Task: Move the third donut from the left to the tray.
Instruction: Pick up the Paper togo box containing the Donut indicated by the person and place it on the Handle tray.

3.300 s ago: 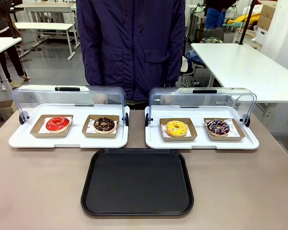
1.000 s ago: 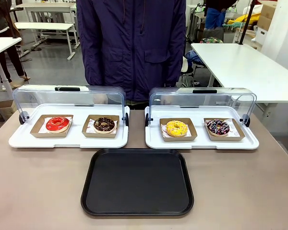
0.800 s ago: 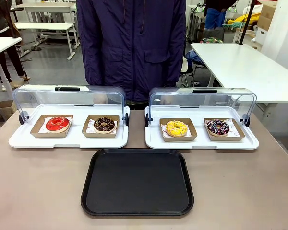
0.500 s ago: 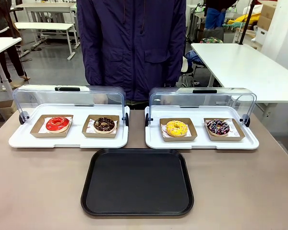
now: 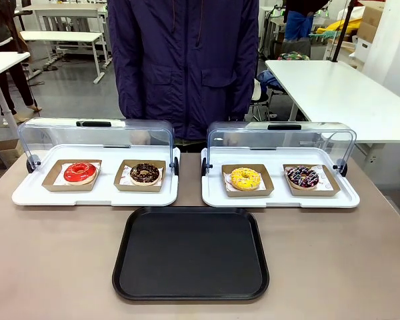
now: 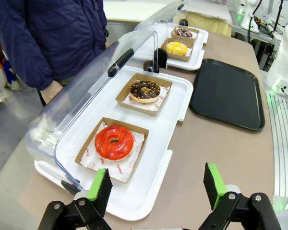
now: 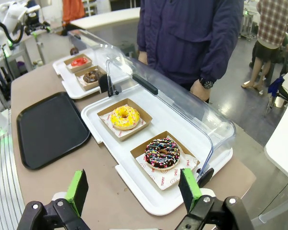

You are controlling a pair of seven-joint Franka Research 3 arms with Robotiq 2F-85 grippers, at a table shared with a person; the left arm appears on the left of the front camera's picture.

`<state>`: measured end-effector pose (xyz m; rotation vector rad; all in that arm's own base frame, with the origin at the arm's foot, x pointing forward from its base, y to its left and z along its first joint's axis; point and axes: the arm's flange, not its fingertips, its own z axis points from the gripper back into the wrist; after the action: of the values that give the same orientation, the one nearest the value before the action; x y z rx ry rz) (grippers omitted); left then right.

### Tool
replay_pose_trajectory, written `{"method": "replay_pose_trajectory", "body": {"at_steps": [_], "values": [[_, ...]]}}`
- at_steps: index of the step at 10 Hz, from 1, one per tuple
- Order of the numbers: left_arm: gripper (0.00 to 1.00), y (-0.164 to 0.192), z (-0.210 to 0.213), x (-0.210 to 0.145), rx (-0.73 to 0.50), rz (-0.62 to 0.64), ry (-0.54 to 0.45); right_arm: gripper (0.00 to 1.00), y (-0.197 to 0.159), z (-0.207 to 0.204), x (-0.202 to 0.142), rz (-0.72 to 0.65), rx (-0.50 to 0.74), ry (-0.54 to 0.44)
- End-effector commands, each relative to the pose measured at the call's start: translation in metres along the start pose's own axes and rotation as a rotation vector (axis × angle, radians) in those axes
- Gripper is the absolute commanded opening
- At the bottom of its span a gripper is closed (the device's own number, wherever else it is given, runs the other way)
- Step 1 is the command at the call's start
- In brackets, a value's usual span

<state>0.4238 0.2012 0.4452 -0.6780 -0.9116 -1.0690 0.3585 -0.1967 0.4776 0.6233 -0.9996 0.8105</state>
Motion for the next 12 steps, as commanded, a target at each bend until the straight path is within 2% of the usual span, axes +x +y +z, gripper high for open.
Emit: {"method": "replay_pose_trajectory", "body": {"at_steps": [1,12], "values": [[1.0,-0.0022,0.0017,0.0009,-0.008,-0.007,0.005,1.0,0.0001,-0.001,0.0004,0.012,-0.001,-0.015],[1.0,-0.0022,0.0017,0.0009,-0.008,-0.007,0.005,1.0,0.0001,-0.001,0.0004,0.012,-0.001,-0.015]]}}
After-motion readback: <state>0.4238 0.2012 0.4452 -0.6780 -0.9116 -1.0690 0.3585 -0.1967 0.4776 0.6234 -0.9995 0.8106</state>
